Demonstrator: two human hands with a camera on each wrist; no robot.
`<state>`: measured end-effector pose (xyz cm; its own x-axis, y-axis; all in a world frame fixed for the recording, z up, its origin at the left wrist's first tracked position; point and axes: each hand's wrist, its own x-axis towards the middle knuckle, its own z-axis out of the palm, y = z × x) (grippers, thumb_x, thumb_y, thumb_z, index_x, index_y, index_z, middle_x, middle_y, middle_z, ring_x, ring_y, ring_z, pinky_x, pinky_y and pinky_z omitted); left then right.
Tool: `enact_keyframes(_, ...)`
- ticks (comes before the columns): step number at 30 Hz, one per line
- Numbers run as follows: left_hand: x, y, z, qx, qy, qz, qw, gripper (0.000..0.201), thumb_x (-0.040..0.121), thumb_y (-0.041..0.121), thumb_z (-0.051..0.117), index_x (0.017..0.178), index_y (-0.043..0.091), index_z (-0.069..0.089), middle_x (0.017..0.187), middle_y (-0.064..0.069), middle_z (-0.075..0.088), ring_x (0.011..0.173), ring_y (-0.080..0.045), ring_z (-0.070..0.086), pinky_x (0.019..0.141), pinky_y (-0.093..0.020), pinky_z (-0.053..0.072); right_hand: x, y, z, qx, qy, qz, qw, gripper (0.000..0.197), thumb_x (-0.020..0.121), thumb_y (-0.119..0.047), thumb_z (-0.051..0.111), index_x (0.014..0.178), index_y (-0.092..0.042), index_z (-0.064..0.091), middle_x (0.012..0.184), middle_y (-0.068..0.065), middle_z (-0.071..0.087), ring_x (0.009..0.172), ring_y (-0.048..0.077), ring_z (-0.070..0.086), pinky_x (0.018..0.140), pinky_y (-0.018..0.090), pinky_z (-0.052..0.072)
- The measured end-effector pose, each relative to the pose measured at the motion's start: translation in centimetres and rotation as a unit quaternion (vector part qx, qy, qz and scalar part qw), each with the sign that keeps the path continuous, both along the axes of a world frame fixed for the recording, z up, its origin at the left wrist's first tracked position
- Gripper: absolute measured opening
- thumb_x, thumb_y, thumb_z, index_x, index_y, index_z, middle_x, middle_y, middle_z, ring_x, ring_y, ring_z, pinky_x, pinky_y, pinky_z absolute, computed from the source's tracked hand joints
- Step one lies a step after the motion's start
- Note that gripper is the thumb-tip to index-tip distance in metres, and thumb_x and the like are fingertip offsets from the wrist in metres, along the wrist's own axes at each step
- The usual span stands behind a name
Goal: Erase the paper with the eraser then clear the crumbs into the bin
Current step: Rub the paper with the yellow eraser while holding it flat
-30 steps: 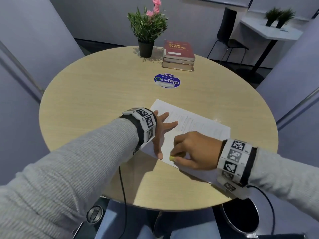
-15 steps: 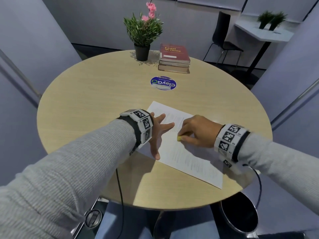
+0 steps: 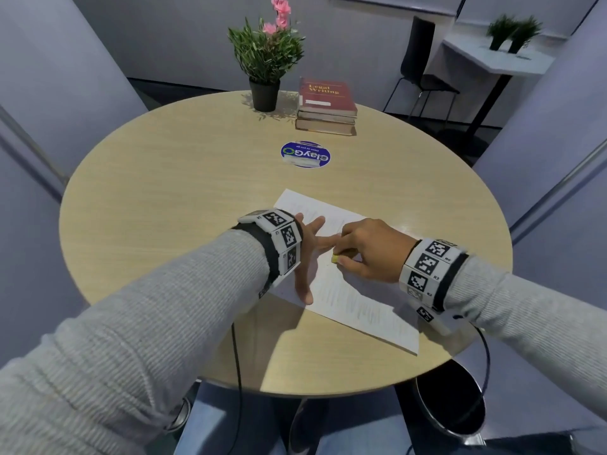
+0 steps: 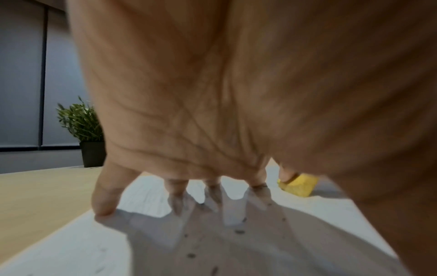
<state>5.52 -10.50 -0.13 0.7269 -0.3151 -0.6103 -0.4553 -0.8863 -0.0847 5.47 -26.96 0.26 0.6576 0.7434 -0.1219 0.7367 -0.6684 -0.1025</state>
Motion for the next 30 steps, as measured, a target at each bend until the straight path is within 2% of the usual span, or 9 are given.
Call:
enact_keyframes(2, 0.3, 0.1, -0.3, 0.015, 0.011, 0.015, 1.000, 0.137, 0.054, 0.069, 0.078, 0.142, 0.047, -0.025, 0.152, -0.004, -0.035, 0.139, -0.039, -0.027, 0.110, -0.067, -0.002, -1.8, 0.4, -0.1, 0.005, 0.011, 0.036, 0.999, 0.024, 0.086, -0.031, 0.054, 0.087, -0.015, 0.072, 0.084, 0.004, 0.067, 0.071, 0.021, 0.060, 0.067, 0.034, 0.050)
enact_keyframes(6, 0.9, 0.2, -0.9, 0.031, 0.005, 0.010, 0.999, 0.147, 0.040, 0.080, 0.074, 0.140, 0.047, -0.028, 0.153, -0.006, -0.034, 0.139, -0.040, -0.026, 0.112, -0.064, 0.000, -4.1, 0.5, 0.1, -0.004, 0.073, 0.104, 0.992, 0.025, 0.087, -0.032, 0.053, 0.087, -0.017, 0.073, 0.079, 0.000, 0.063, 0.066, 0.018, 0.058, 0.063, 0.030, 0.049)
enact_keyframes(10, 0.5, -0.1, -0.6, 0.025, 0.000, 0.006, 1.000, 0.142, 0.048, 0.073, 0.077, 0.141, 0.048, -0.027, 0.153, -0.009, -0.032, 0.140, -0.041, -0.024, 0.112, -0.064, -0.001, -0.2, -0.6, 0.6, 0.022, 0.008, 0.024, 0.999, 0.026, 0.081, -0.033, 0.052, 0.082, -0.017, 0.073, 0.076, 0.004, 0.064, 0.067, 0.023, 0.059, 0.065, 0.038, 0.052)
enact_keyframes(13, 0.5, -0.1, -0.4, 0.029, 0.012, 0.005, 1.000, 0.137, 0.056, 0.069, 0.076, 0.142, 0.042, -0.028, 0.152, -0.003, -0.034, 0.140, -0.035, -0.028, 0.112, -0.062, -0.005, -3.0, 0.0, 0.5, 0.030, 0.036, 0.069, 0.996, 0.023, 0.084, -0.030, 0.056, 0.084, -0.017, 0.074, 0.080, 0.000, 0.065, 0.067, 0.019, 0.059, 0.065, 0.032, 0.051)
enact_keyframes(16, 0.7, 0.0, -0.7, 0.044, 0.008, -0.006, 0.999, 0.144, 0.047, 0.078, 0.074, 0.140, 0.043, -0.030, 0.151, -0.009, -0.037, 0.137, -0.037, -0.032, 0.113, -0.062, -0.004, -4.8, 0.5, 0.6, 0.004, 0.089, 0.118, 0.989, 0.023, 0.087, -0.030, 0.056, 0.089, -0.017, 0.074, 0.082, 0.000, 0.064, 0.068, 0.018, 0.059, 0.064, 0.029, 0.048)
enact_keyframes(20, -0.1, 0.0, 0.3, 0.012, 0.013, 0.017, 1.000, 0.134, 0.059, 0.066, 0.077, 0.142, 0.046, -0.026, 0.152, -0.006, -0.034, 0.140, -0.040, -0.025, 0.110, -0.061, -0.002, 0.1, -0.4, 0.9, 0.024, 0.017, 0.043, 0.999, 0.022, 0.084, -0.030, 0.057, 0.088, -0.018, 0.074, 0.081, 0.006, 0.068, 0.071, 0.023, 0.062, 0.066, 0.038, 0.052)
enact_keyframes(22, -0.2, 0.0, 0.5, 0.016, 0.012, 0.014, 1.000, 0.134, 0.058, 0.066, 0.077, 0.141, 0.047, -0.026, 0.152, -0.006, -0.034, 0.140, -0.041, -0.024, 0.110, -0.063, -0.002, -0.5, -0.3, 0.5, 0.026, -0.006, 0.049, 0.998, 0.022, 0.084, -0.031, 0.056, 0.085, -0.018, 0.074, 0.079, 0.004, 0.067, 0.069, 0.021, 0.061, 0.066, 0.037, 0.052)
enact_keyframes(26, 0.6, 0.0, -0.5, 0.055, 0.011, 0.003, 0.998, 0.146, 0.042, 0.081, 0.073, 0.137, 0.046, -0.032, 0.151, -0.005, -0.038, 0.138, -0.038, -0.030, 0.111, -0.066, -0.004, -5.3, 0.7, 0.7, 0.002, 0.085, 0.125, 0.989, 0.024, 0.087, -0.031, 0.055, 0.089, -0.017, 0.074, 0.081, 0.000, 0.065, 0.067, 0.017, 0.060, 0.064, 0.027, 0.048)
enact_keyframes(30, -0.2, -0.1, 0.3, 0.032, 0.006, 0.009, 0.999, 0.136, 0.056, 0.070, 0.076, 0.141, 0.046, -0.027, 0.153, -0.004, -0.034, 0.141, -0.039, -0.021, 0.108, -0.066, 0.000, -1.2, -0.1, 1.1, 0.026, 0.042, 0.068, 0.997, 0.026, 0.083, -0.033, 0.054, 0.089, -0.019, 0.075, 0.082, 0.001, 0.069, 0.070, 0.018, 0.063, 0.067, 0.035, 0.053)
